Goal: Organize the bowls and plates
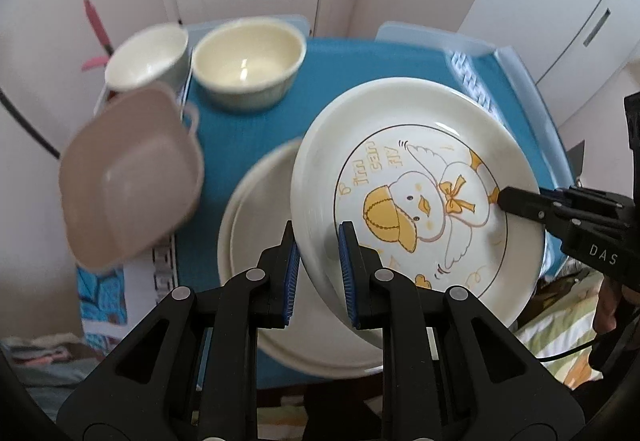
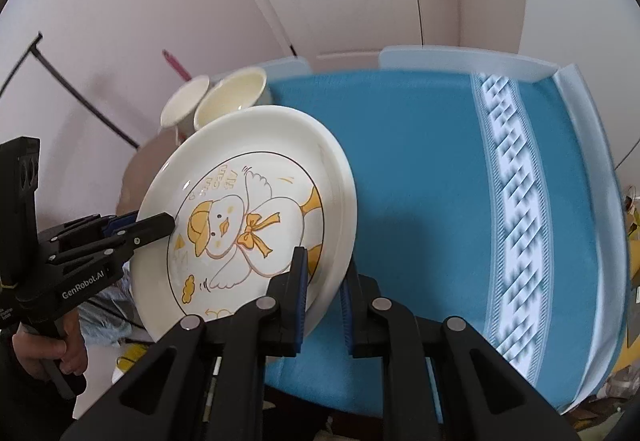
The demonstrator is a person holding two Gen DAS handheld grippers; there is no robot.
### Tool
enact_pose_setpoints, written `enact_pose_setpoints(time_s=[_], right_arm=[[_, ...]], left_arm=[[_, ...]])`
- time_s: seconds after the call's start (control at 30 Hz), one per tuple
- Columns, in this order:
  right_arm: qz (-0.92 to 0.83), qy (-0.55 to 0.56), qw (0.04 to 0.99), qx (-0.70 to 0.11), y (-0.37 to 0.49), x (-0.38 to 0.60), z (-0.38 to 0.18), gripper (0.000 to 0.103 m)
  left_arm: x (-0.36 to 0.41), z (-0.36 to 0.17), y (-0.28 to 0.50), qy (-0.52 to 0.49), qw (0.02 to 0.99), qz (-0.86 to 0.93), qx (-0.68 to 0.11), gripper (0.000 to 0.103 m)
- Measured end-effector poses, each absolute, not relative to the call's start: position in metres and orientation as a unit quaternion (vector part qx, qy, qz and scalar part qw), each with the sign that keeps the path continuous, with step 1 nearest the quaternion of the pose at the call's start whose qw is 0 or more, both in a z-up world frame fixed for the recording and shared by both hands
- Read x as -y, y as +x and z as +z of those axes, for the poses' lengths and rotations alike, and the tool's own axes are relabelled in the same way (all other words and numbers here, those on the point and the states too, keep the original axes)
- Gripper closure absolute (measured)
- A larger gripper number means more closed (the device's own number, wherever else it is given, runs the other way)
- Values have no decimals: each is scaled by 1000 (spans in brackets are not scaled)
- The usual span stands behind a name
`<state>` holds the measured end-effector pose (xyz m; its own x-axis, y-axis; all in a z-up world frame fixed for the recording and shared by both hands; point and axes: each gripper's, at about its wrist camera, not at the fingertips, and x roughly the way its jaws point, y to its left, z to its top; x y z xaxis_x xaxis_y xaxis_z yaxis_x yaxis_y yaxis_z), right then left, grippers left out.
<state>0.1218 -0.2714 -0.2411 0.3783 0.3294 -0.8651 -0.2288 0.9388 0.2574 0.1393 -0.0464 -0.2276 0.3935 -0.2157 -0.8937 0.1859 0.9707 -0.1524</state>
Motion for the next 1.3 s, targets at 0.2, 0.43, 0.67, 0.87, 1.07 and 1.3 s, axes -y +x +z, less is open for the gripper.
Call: enact_pose_setpoints(time_s=[0.2,0.43,0.67,0.87,1.07,1.3], right_arm=[[157,30,822,-546,109,254,-262,89],[148,1,825,-546,107,243,-268,89],[148,-12,826,-544,108,236,-271,89],[152,-22,825,-544,109,233,-273,89],[162,-24,823,-544,111,230,-275,89],[161,-25,821,-547,111,226,-279,89]], left_arm=[[39,-260,128,-14,822,-122,-556,86],[31,-280,130,-8,816,-117,-566,86],[40,-285,139,32,821,-98,-562,86],[51,-281,138,83,826,-77,-552,85],[56,-280,136,121,830,-55,-542,86],[56,-278,134,140,835,-49,-530,86]])
